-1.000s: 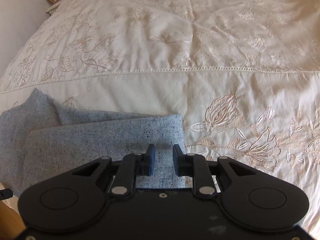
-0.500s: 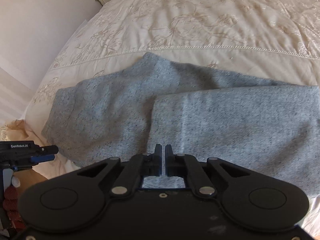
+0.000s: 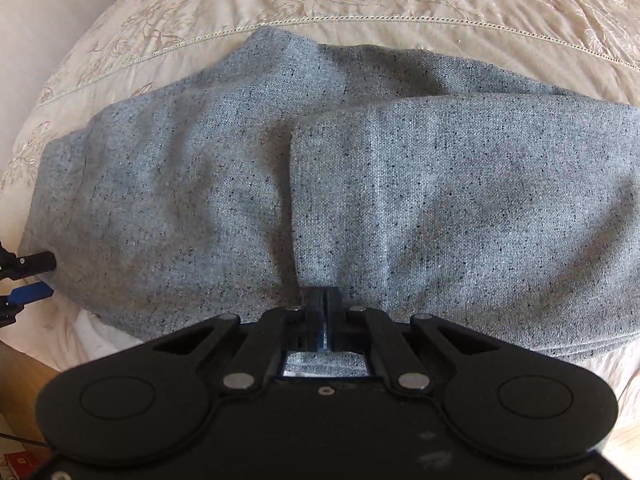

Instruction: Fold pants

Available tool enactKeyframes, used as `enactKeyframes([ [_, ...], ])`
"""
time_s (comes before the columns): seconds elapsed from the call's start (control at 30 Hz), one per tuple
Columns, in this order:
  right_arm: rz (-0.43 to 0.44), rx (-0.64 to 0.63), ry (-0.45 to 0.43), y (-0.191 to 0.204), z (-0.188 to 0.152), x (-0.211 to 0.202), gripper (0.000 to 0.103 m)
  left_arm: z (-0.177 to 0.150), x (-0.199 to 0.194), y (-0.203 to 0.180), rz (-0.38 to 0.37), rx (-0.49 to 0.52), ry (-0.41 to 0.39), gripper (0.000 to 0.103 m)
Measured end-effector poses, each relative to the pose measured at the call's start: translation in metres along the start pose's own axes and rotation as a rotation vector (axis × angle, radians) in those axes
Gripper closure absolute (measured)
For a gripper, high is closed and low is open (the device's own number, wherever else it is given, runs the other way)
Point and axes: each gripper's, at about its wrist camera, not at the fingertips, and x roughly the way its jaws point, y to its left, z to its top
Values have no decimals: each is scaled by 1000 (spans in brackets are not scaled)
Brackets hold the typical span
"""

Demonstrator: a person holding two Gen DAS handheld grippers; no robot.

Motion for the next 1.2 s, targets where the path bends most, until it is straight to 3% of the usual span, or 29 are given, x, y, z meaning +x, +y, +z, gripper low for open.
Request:
enactKeyframes([
  [0.23,-13,22,6,7,1,5,102,0,12,10,-30,-59,7,44],
  [0.43,-18,21,12,3,2,6,102,-4,15,12,-57,-44,-17,41],
  [0.83,-14,30,10,3,3,4,102,8,0,19,-139,-150,-153,42],
  [0.97,-15,44,8,3,3,5,102,12,-8,15,-80,-110,-236,42],
  [1.07,-17,41,10,3,4,5,102,23,9,15,-29,-94,-161,41],
  [1.2,-15,43,11,1,4,5,102,20,12,15,-19,-77,-163,40],
])
